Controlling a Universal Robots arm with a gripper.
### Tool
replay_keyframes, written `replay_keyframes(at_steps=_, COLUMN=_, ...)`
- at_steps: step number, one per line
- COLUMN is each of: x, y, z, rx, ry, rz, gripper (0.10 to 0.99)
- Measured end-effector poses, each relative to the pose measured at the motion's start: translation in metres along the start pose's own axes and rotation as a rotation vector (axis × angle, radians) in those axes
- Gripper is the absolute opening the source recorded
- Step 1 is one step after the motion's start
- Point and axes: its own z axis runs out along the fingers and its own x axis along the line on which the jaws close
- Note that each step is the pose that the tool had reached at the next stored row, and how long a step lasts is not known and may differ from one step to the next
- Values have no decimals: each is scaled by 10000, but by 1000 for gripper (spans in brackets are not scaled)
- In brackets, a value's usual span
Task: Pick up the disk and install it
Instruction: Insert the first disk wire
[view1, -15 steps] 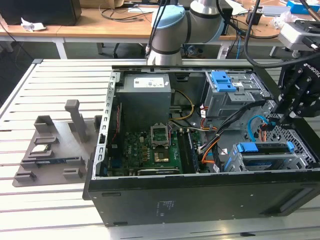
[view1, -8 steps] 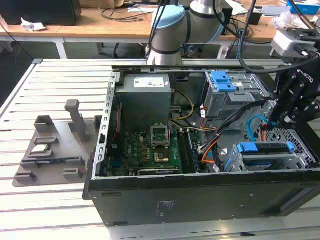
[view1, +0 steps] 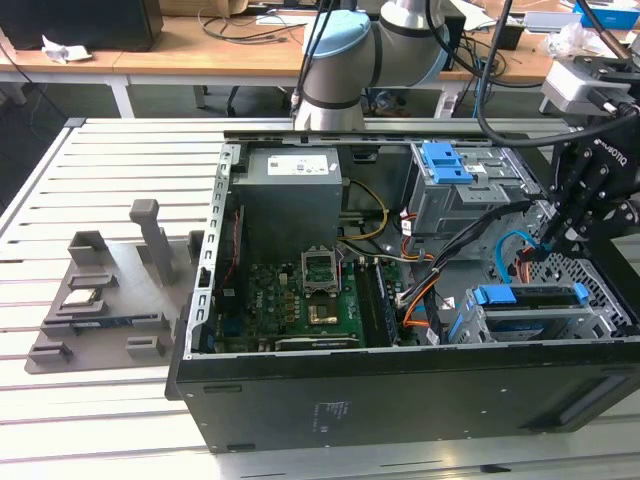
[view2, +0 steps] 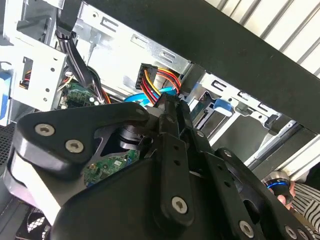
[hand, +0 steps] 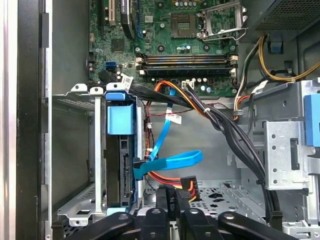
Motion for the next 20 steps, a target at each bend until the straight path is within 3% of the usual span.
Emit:
replay_keyframes(at_steps=6, x=15, y=1, z=1, rx=0, ry=17, rz=2, gripper=169)
replay_keyframes(at_steps=10, x=197, y=21, z=8, rx=4, ry=109, rz=5, gripper=169)
replay_keyframes(at_steps=15, x=319, y=47, z=20, rx=5, ry=146, rz=6, gripper=169)
replay_keyframes(at_steps=20, x=346, y=47, z=88, rx=5, ry=161, rz=7, gripper=169)
